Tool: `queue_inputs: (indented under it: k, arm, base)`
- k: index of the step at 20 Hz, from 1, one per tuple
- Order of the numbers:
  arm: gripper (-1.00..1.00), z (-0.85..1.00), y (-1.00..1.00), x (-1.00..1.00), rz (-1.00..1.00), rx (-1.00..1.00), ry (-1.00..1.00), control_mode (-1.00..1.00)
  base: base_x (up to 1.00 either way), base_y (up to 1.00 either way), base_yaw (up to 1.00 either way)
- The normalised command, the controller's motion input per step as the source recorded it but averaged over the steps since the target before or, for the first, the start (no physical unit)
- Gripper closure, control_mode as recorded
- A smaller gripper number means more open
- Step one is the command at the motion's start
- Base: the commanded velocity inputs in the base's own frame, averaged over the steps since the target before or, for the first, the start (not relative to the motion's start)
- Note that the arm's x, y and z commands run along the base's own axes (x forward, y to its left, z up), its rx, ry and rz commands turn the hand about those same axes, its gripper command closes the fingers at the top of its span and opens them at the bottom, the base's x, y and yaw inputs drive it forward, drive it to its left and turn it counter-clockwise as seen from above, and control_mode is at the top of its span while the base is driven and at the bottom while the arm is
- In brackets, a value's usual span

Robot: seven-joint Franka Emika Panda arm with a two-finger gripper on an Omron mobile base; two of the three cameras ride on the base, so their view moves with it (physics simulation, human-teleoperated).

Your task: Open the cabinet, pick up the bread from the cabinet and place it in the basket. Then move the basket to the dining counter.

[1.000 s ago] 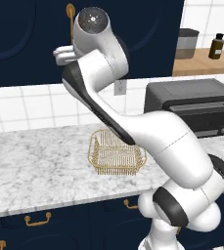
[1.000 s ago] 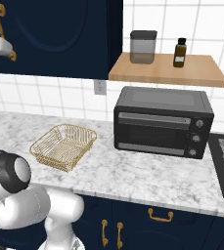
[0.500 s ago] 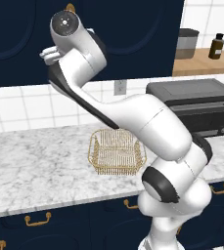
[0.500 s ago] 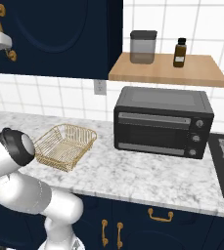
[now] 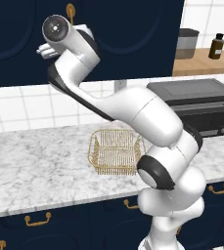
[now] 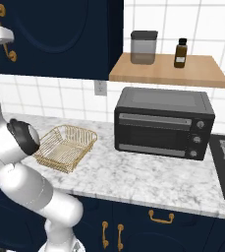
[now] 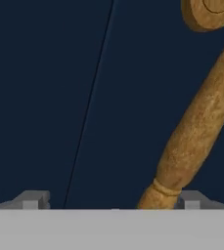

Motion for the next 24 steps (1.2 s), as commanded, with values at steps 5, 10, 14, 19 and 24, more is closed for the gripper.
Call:
queue_inputs:
  k: [5,10,14,19,24]
  arm:
    - [-1.00,0.00,-0.17,0.57,0.00,0.00,-0.04,-1.00]
    - [-1.00,0.00,-0.23,0.63,0.00,0.00,0.00,-1.00]
    - [-1.00,-0.13,-0.29,0.67,0.00,0.00,-0.12,-1.00]
    - [1.00,-0.02,-0.02,0.10,0.00,0.00,-0.08,-1.00]
    - [1.00,0.00,0.00,0.03,0.00,0.00,-0.02,-1.00]
  base:
    - [0.00,0.00,0.00]
    - [0.00,0.00,0.00]
    - [0.00,0.00,0.00]
    - [0.00,0.00,0.00]
    - [0.00,0.00,0.00]
